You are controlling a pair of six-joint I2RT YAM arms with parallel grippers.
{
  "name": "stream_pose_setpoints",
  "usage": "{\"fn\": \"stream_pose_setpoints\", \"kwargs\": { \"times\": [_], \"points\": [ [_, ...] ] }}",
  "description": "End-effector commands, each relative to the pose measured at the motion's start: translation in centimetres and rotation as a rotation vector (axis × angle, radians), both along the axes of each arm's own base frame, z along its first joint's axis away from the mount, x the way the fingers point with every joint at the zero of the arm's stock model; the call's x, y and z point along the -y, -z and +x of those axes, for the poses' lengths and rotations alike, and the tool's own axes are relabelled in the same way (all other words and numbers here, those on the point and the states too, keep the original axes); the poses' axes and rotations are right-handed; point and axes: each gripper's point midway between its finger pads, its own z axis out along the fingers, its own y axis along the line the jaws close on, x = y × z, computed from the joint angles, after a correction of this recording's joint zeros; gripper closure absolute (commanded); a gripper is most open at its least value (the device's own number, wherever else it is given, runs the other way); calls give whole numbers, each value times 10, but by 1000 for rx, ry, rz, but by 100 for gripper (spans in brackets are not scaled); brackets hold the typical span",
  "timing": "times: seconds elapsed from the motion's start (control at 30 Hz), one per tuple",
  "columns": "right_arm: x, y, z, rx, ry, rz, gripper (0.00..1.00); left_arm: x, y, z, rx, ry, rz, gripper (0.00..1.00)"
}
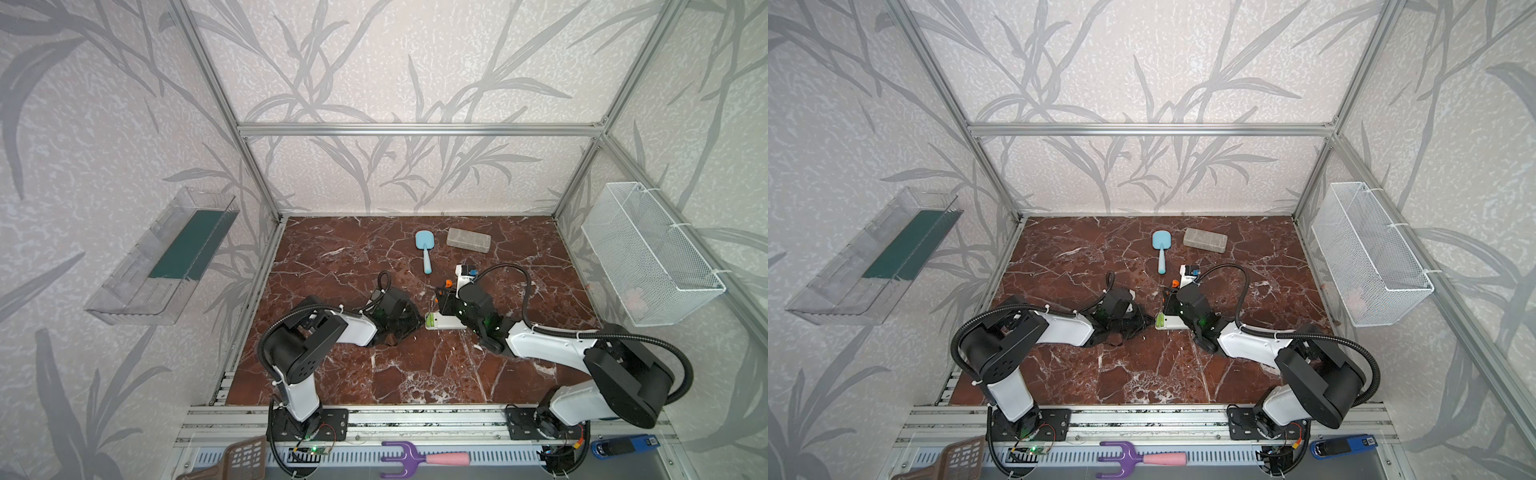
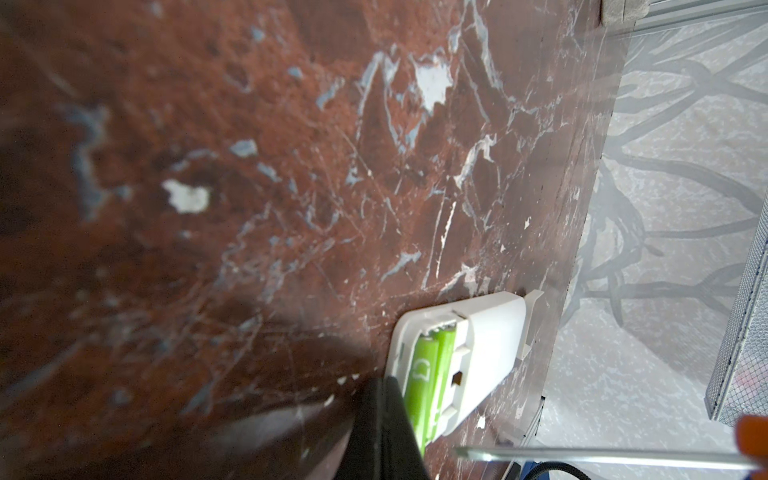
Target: Unload the batteries from the remote control
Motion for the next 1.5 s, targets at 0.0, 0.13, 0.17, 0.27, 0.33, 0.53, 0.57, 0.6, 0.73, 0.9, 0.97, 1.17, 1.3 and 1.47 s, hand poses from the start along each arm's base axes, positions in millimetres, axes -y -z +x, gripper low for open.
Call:
{"fn": "stream_pose_setpoints", "kwargs": {
  "times": [0.0,0.13,0.17,0.27,0.33,0.53,0.57,0.6,0.73,0.9,0.97,1.17,1.3,1.47],
  "points": [
    [1,-16,4,40,14,-9,100,-24,51,-31,-157,-6,140,97],
    [0,-8,5,23,9,-35,100,-25,50,-31,-157,-8,140,97],
    [0,-5,4,20,8,-43,100,-25,51,-32,-158,-8,143,97],
    [1,0,4,10,10,-56,100,-26,50,-32,-157,-8,143,97],
    [1,2,4,7,12,-61,100,-26,51,-33,-158,-8,144,97],
    [-1,7,3,17,-8,-112,100,-26,50,-33,-157,-8,143,97],
    [-2,8,4,17,-8,-115,100,-26,50,-32,-156,-9,142,97],
    [-2,9,3,15,-9,-117,100,-26,50,-33,-157,-9,142,97],
    [-6,20,3,-9,-14,-109,100,-27,48,-33,-153,-9,142,98],
    [-11,33,3,-66,8,-5,100,-28,50,-34,-153,-13,142,98],
    [-12,33,3,-77,19,34,100,-27,50,-33,-154,-11,139,98],
    [-6,37,2,-119,56,122,100,-29,46,-34,-149,-10,144,98],
    [2,40,0,-142,82,161,100,-31,43,-32,-141,-17,141,97],
    [9,38,-2,-149,98,193,100,-39,40,-29,-135,-29,148,98]
  ]
}}
